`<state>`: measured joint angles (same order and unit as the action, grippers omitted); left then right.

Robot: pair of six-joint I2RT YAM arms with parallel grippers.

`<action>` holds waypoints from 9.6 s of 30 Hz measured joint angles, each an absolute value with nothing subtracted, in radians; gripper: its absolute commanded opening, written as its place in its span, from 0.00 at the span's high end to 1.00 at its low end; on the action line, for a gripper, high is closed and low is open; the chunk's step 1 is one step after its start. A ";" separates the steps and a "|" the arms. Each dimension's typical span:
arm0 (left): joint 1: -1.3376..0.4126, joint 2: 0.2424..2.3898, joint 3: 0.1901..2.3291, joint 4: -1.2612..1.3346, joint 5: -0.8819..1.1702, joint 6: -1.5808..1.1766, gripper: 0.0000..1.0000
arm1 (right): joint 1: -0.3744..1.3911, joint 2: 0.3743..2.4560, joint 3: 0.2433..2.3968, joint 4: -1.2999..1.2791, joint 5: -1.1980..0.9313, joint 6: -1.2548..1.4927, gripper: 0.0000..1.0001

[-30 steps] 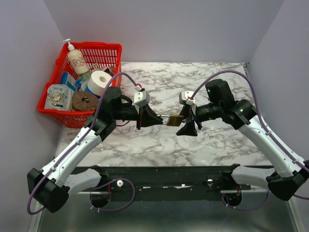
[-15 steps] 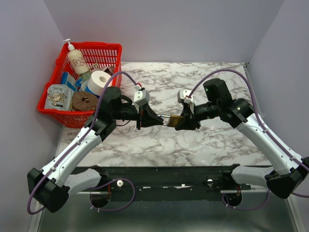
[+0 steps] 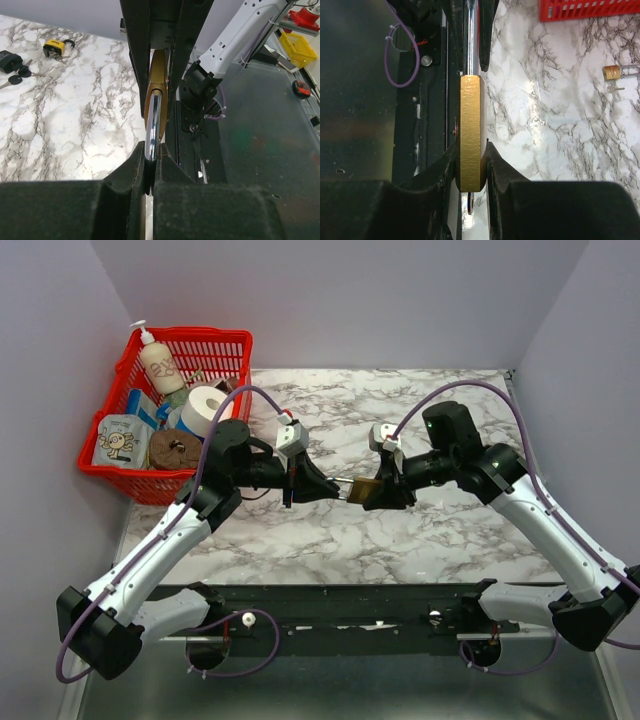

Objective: Lock with the key
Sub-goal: Lock the lock, then place the lock at the center of the board, then place the key at the center of the board.

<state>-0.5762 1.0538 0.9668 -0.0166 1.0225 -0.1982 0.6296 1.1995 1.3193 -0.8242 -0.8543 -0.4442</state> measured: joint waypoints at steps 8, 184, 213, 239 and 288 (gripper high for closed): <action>-0.601 1.057 0.944 0.044 1.021 -0.227 1.00 | 0.629 1.204 1.330 -0.850 -0.882 -0.419 0.99; -0.672 1.595 1.288 -0.006 0.329 -1.248 1.00 | 0.430 1.160 1.058 -0.319 -0.493 0.047 0.84; -0.623 1.691 1.496 -0.223 0.176 -1.203 1.00 | 0.458 1.129 0.995 -0.317 -0.379 0.114 0.99; -0.639 2.154 1.794 -0.634 0.065 -0.756 1.00 | 0.297 1.306 0.977 -0.331 -0.329 0.180 0.99; -0.648 2.307 1.929 -0.652 0.034 -0.738 0.02 | 0.260 1.654 1.030 -0.150 -0.301 0.330 0.99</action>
<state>-0.6483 2.3074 1.9293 -0.6521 0.0341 -0.7383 0.2596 1.6539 1.0302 -0.1497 -0.3012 0.3298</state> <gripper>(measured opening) 0.971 0.013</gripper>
